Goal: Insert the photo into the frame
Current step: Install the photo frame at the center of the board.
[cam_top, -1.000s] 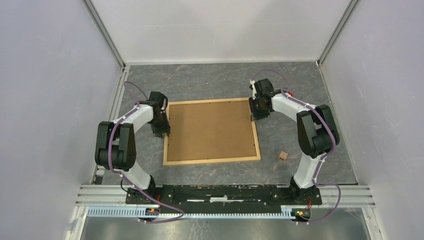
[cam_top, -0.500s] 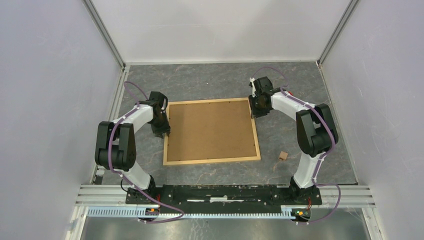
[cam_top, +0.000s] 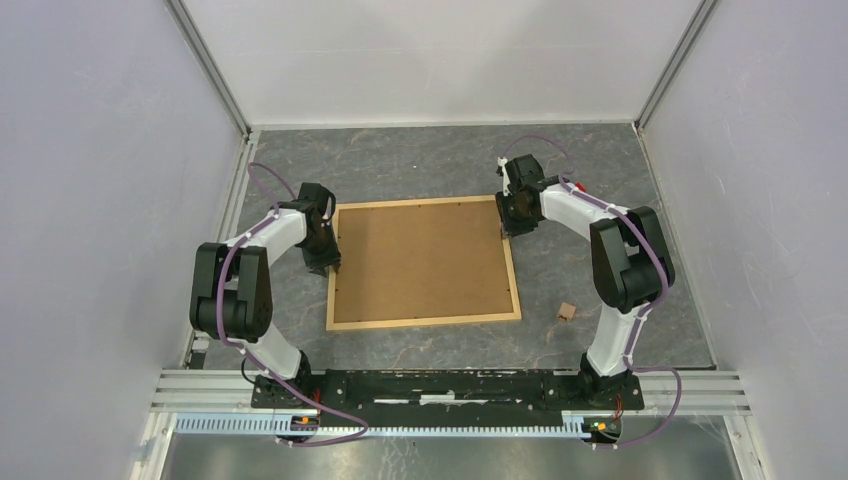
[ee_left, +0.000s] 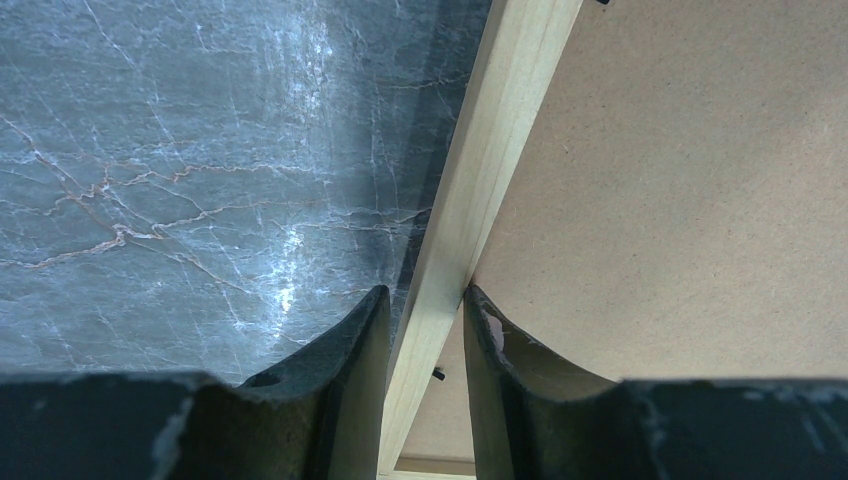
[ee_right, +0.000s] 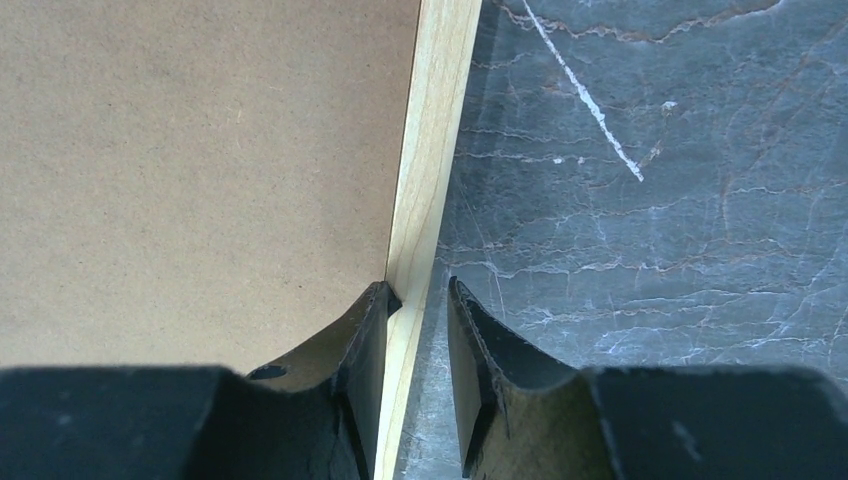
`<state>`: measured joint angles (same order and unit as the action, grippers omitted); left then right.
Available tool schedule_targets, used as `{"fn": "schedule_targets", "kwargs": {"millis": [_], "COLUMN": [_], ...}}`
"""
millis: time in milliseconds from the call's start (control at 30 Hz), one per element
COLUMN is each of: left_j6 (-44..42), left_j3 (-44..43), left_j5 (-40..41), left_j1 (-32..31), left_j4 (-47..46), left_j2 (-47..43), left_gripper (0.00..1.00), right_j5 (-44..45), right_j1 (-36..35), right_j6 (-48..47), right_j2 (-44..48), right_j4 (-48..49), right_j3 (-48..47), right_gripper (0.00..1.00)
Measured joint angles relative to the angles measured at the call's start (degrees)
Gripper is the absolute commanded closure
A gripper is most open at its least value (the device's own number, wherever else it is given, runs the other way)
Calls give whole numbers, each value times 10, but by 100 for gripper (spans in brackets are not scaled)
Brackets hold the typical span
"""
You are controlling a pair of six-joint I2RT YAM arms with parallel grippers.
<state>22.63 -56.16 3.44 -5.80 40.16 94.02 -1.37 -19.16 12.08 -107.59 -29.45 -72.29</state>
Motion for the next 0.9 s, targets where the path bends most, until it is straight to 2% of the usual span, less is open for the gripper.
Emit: {"fn": "schedule_targets", "kwargs": {"millis": [367,900], "left_j6": [0,0], "left_j3": [0,0], "left_j5": [0,0], "left_j1": [0,0], "left_j4": [0,0], "left_j2": [0,0], "left_gripper": [61,61], "right_j5": [10,73], "right_j1": [-5,-37], "right_j6": [-7,-21], "right_j2": [0,-12], "right_j4": [-3,-25], "right_j3": [0,-14], "right_gripper": [68,68]}}
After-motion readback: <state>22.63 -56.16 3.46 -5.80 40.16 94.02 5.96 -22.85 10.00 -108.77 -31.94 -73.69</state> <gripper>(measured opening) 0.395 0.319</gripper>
